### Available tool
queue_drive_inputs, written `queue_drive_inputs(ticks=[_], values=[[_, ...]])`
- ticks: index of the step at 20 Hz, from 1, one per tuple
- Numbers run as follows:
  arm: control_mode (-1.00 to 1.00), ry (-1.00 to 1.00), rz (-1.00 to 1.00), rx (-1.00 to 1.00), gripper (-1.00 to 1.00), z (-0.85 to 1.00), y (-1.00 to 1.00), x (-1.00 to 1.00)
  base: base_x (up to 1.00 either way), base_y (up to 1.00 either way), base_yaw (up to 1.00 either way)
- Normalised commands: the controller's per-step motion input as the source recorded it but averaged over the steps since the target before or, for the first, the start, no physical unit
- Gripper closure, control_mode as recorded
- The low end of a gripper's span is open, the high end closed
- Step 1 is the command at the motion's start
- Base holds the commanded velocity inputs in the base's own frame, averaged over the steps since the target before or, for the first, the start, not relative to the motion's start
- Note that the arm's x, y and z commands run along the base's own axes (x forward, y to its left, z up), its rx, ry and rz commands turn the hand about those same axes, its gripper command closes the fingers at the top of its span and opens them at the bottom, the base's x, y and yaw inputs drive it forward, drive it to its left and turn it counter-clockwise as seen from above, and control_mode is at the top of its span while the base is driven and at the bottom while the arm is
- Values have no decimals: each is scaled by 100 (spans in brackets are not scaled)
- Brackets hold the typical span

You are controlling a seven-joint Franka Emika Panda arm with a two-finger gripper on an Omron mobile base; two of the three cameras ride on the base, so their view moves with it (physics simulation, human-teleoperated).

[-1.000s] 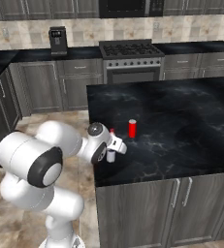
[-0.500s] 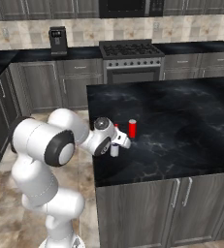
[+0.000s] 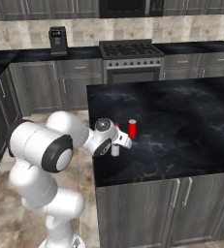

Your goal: Pick the beer, bottled water, can from the counter and place them in the open cabinet.

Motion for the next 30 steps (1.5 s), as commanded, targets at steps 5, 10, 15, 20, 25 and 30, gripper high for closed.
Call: queue_drive_inputs(ticks=[5, 10, 15, 20, 25, 30], values=[[-100, 0, 0, 0, 100, 61, 4, -1, 0, 0, 0], [-100, 2, 0, 0, 100, 75, 12, -6, 0, 0, 0], [-100, 5, 0, 0, 100, 75, 25, -34, 0, 0, 0], [-100, 3, 0, 0, 100, 62, 20, -40, 0, 0, 0], [-100, -1, 0, 0, 100, 48, 19, -51, 0, 0, 0], [-100, -9, 2, 0, 100, 41, 19, -61, 0, 0, 0]])
